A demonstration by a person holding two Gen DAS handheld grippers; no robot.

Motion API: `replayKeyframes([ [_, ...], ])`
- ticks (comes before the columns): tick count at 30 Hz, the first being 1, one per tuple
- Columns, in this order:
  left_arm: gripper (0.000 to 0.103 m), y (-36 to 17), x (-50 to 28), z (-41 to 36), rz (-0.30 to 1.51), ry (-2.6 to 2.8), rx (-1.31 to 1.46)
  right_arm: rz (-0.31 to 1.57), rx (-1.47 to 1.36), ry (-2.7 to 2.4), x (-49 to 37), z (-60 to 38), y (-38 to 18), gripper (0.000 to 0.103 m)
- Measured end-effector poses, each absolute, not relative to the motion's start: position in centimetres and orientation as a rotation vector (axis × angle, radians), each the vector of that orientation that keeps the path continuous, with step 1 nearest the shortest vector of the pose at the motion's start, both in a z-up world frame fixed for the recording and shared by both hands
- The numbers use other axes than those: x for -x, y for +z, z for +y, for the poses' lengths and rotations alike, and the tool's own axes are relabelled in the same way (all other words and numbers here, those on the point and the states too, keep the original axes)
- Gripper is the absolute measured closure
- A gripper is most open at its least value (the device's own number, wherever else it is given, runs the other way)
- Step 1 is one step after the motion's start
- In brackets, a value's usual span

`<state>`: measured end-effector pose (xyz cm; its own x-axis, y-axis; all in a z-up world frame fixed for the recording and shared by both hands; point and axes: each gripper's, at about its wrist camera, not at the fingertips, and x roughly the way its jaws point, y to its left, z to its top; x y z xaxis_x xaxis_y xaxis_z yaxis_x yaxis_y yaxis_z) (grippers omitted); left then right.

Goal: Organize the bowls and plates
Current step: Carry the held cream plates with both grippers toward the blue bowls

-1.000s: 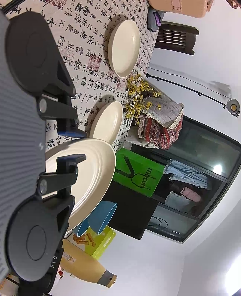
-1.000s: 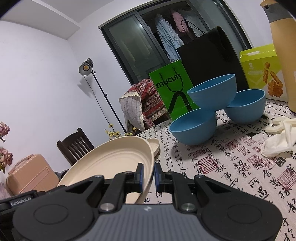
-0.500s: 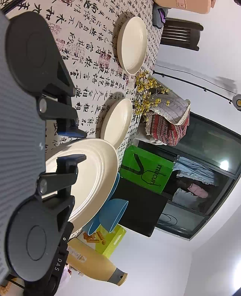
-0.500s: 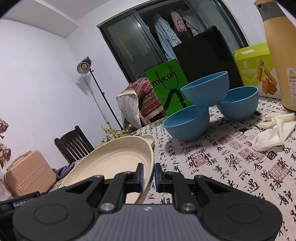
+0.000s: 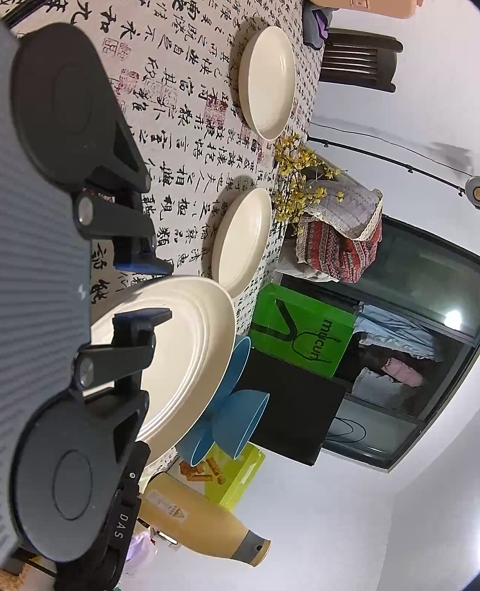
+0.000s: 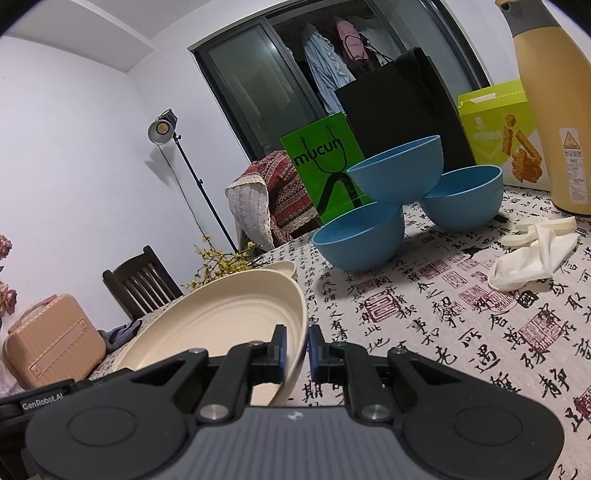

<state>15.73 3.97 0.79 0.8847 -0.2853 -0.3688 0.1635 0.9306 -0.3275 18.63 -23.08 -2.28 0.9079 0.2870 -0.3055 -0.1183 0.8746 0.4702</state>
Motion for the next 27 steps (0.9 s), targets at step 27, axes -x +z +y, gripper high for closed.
replayKeyframes([
  [27,0.084,-2.2,-16.0,2.1,0.517,-0.266,0.267,0.415,-0.456,0.170,-17.8,-24.8,-4.7,0.091],
])
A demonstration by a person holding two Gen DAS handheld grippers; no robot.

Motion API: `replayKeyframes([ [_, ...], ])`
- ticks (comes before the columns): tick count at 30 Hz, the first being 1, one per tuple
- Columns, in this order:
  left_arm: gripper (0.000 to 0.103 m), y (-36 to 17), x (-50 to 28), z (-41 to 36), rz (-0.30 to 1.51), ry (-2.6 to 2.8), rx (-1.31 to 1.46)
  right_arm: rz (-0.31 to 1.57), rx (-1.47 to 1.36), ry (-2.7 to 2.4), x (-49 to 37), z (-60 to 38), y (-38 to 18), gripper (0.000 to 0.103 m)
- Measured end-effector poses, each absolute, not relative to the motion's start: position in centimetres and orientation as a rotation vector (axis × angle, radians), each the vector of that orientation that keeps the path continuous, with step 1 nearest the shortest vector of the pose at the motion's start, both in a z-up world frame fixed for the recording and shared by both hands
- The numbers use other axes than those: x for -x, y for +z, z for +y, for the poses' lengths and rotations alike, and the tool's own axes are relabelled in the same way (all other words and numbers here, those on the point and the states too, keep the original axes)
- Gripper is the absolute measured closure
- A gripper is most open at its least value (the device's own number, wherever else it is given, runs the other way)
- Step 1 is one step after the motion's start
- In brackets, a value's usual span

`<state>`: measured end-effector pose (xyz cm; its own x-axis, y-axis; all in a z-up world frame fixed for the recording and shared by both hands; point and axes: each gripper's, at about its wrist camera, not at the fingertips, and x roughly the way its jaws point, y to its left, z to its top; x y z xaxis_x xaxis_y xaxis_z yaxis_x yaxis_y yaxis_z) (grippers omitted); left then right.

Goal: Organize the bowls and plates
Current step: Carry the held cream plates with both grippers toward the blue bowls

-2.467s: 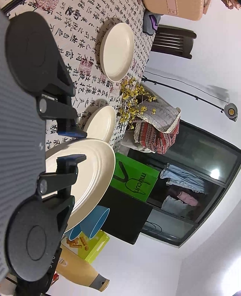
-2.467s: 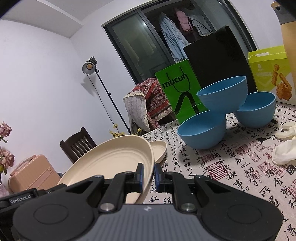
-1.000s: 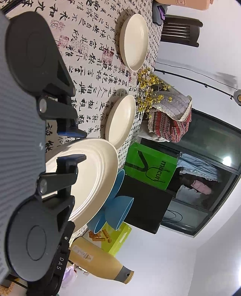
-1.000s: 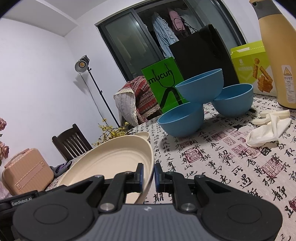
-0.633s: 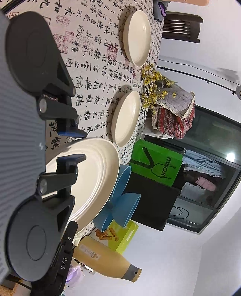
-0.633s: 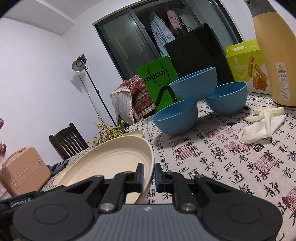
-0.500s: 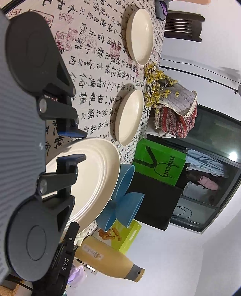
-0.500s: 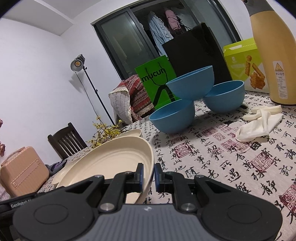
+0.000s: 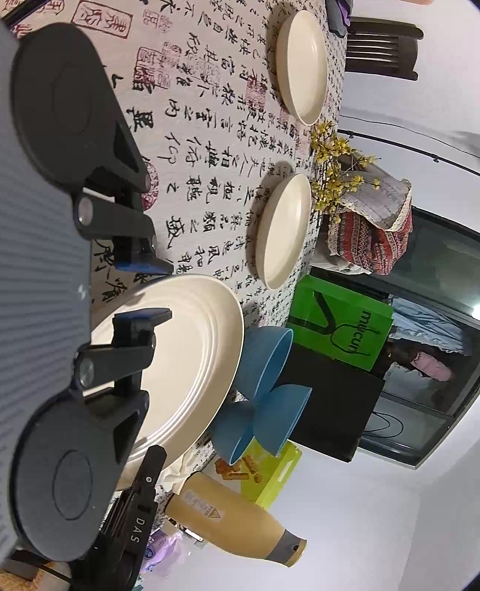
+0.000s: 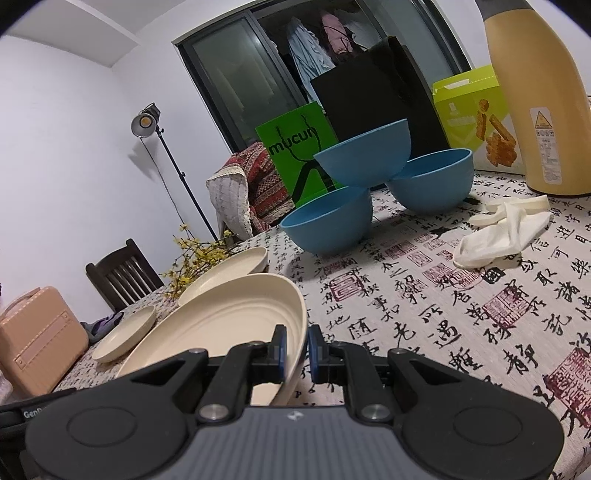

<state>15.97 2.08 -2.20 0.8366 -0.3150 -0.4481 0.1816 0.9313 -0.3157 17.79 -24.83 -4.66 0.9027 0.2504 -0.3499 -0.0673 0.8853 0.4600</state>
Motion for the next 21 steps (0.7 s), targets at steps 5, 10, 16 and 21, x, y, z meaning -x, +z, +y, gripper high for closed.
replayKeyframes([
  [5,0.084,-2.7,-16.0,1.8,0.532,-0.269,0.261,0.427,-0.455,0.162,-17.8,-25.0,-5.2,0.091],
  [10,0.084,-3.0,-16.1,1.6,0.544,-0.268,0.257,0.439,-0.454,0.156,-17.8,-25.1,-5.6,0.091],
  [16,0.084,-3.3,-16.3,1.4,0.555,-0.264,0.251,0.449,-0.452,0.151,-17.9,-25.1,-5.9,0.091],
  [21,0.084,-3.6,-16.5,1.2,0.569,-0.258,0.250,0.460,-0.455,0.147,-18.0,-25.1,-6.2,0.091],
])
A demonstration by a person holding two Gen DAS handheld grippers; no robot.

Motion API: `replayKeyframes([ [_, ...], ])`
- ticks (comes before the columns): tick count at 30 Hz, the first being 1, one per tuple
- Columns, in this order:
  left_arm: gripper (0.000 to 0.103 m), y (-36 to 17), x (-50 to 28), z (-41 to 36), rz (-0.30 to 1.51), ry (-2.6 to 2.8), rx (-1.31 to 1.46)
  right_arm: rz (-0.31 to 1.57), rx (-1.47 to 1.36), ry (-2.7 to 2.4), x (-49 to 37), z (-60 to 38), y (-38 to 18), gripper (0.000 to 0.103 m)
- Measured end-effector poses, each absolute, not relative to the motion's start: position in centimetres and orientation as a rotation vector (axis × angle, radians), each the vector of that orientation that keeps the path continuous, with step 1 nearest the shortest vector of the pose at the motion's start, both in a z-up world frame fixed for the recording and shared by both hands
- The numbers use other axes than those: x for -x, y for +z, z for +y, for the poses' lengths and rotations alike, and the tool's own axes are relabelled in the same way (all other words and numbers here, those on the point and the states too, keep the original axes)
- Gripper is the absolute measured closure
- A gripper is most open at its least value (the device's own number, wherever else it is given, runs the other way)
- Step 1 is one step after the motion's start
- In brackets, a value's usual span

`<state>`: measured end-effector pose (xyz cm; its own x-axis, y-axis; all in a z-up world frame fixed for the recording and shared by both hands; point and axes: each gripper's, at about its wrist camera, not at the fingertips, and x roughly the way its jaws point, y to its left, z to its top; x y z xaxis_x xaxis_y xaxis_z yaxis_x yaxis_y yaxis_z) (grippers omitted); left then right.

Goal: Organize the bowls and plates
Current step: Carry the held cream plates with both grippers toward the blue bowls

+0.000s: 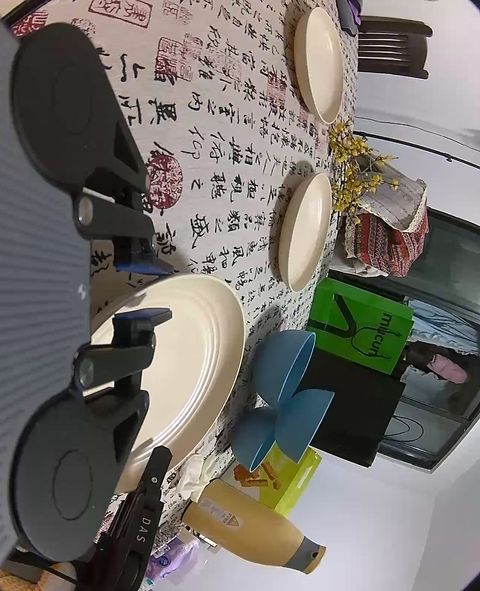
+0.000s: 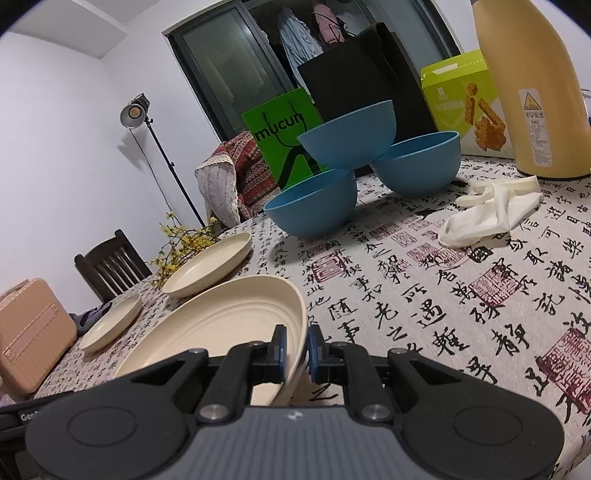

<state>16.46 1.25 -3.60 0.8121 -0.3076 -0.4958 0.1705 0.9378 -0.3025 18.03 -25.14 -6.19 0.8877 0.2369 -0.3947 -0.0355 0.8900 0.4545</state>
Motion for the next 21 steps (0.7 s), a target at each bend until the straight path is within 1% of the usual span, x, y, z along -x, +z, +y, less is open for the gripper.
replayKeyframes([
  [21,0.084,-4.4,-17.0,0.8,0.611,-0.245,0.234,0.495,-0.462,0.137,-18.6,-25.4,-7.3,0.091],
])
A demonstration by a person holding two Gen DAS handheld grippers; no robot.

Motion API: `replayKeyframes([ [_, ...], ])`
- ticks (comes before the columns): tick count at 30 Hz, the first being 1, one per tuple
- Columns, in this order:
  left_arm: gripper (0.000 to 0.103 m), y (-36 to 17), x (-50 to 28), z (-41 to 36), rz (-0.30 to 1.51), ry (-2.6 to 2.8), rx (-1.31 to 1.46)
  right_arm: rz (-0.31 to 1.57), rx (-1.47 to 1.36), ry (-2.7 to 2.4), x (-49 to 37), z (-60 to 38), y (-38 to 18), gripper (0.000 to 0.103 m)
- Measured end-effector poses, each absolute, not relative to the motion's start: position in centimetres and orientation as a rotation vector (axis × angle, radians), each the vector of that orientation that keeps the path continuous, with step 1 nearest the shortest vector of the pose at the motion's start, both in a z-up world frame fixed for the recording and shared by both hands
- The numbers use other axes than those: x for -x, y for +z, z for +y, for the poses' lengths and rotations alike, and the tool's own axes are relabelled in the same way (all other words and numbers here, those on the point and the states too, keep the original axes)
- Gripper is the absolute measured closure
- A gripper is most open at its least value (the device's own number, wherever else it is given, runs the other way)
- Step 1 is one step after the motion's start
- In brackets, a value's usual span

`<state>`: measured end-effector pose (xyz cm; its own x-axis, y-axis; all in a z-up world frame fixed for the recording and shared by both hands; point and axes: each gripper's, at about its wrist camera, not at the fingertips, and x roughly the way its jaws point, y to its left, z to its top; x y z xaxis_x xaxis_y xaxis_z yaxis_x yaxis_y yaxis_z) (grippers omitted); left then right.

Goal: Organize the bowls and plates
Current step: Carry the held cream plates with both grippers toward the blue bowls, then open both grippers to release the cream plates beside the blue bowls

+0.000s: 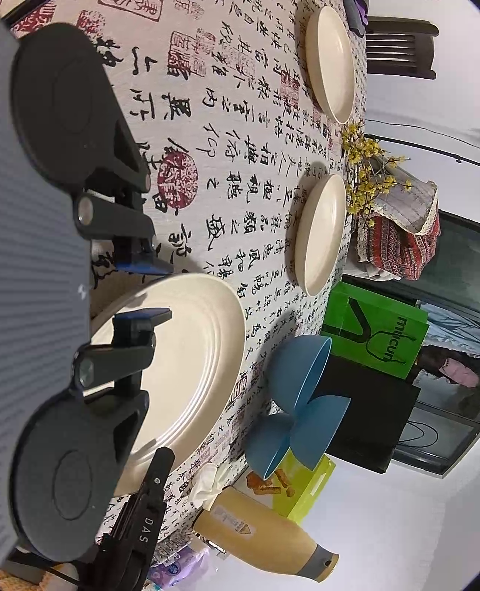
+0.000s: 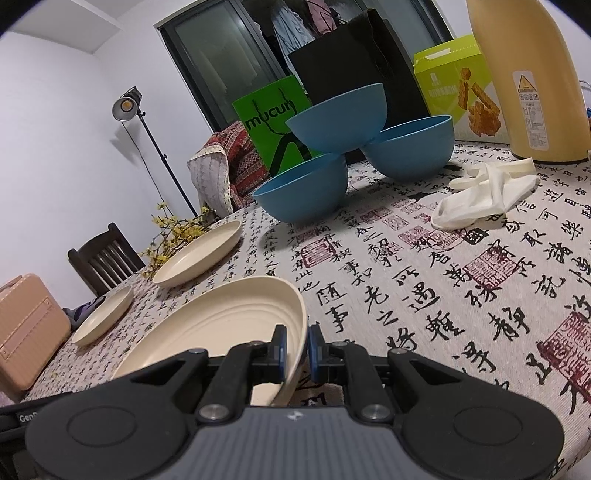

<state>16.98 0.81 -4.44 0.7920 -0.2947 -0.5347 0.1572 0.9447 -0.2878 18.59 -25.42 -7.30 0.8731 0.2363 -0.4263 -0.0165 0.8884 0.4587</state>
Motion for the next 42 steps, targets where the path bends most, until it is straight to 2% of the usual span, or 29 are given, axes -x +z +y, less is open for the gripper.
replayKeyframes([
  [17,0.084,-4.6,-17.1,0.7,0.623,-0.248,0.236,0.505,-0.464,0.143,-18.8,-25.5,-7.6,0.091],
  [22,0.082,-4.4,-16.9,0.9,0.610,-0.246,0.245,0.508,-0.468,0.152,-18.8,-25.6,-7.7,0.087],
  [24,0.075,-4.2,-16.8,1.0,0.600,-0.247,0.252,0.508,-0.466,0.155,-18.8,-25.6,-7.6,0.083],
  [26,0.060,-4.1,-16.5,1.2,0.582,-0.236,0.251,0.497,-0.473,0.167,-18.7,-25.6,-7.5,0.077],
  [28,0.053,-3.8,-16.3,1.2,0.564,-0.225,0.245,0.484,-0.470,0.172,-18.6,-25.6,-7.3,0.064],
  [30,0.040,-3.7,-16.1,1.3,0.550,-0.223,0.244,0.472,-0.461,0.182,-18.4,-25.5,-7.1,0.054],
  [31,0.029,-3.6,-16.0,1.3,0.546,-0.220,0.242,0.464,-0.458,0.184,-18.3,-25.4,-7.0,0.047],
  [34,0.020,-3.5,-15.6,1.5,0.526,-0.209,0.234,0.442,-0.440,0.195,-17.9,-25.1,-6.6,0.038],
  [36,0.006,-3.4,-15.4,1.6,0.522,-0.204,0.236,0.427,-0.423,0.199,-17.6,-25.0,-6.3,0.034],
  [37,0.000,-3.3,-15.2,1.6,0.516,-0.197,0.239,0.421,-0.413,0.204,-17.5,-24.9,-6.2,0.028],
  [40,0.000,-3.3,-14.7,1.5,0.487,-0.199,0.223,0.402,-0.390,0.212,-17.0,-24.7,-5.9,0.015],
  [42,0.000,-3.3,-14.3,1.3,0.473,-0.186,0.207,0.395,-0.376,0.213,-16.8,-24.5,-5.7,0.014],
])
